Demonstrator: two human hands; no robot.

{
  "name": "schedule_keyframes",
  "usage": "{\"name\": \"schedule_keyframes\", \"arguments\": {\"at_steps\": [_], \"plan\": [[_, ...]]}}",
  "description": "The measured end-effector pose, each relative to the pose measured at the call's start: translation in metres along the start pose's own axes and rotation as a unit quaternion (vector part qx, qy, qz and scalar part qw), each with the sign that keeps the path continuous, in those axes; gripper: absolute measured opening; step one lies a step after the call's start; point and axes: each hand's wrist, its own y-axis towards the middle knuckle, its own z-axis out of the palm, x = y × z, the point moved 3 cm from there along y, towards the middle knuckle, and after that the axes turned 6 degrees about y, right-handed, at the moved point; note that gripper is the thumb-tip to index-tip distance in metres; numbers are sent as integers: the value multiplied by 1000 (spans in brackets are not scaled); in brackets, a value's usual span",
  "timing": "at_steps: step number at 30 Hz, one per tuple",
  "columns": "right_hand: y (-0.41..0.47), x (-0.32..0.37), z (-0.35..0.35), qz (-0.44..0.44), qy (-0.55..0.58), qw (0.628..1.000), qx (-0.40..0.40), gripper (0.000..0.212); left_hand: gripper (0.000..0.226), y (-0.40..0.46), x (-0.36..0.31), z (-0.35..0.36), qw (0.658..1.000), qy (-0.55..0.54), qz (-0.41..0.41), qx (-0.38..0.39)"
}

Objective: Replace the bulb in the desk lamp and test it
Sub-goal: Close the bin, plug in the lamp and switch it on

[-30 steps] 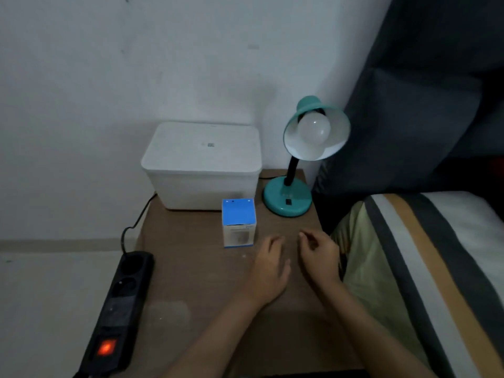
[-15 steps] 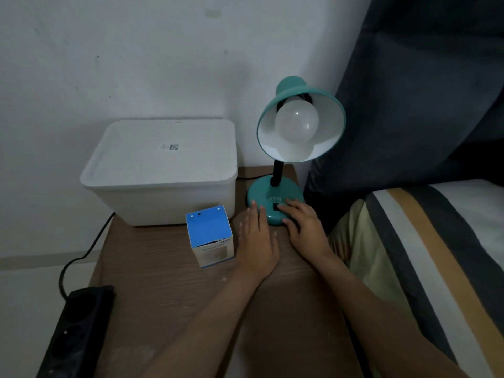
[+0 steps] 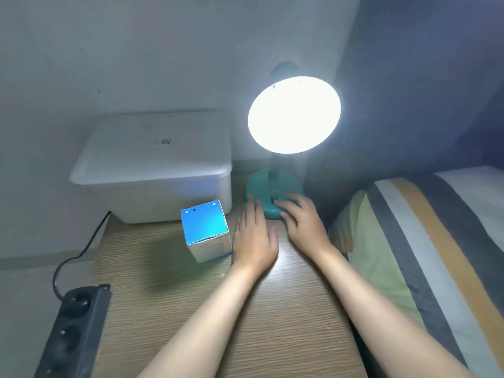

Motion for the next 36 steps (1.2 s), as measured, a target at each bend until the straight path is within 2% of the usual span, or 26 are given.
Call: {"name": "schedule_keyframes", "arguments": {"at_steps": [16,23,36], "plan": [[0,-2,1,-8,-17,1000,1,27,68,1,1,2,1000,3,-2,0],[0,8,-1,-4,-33,999,16,41,67,1,1,0,1000,-1,0,-2],[1,11,1,-2,-93,995,38,44,67,0,3,2,1000,-19,9,-7]]}}
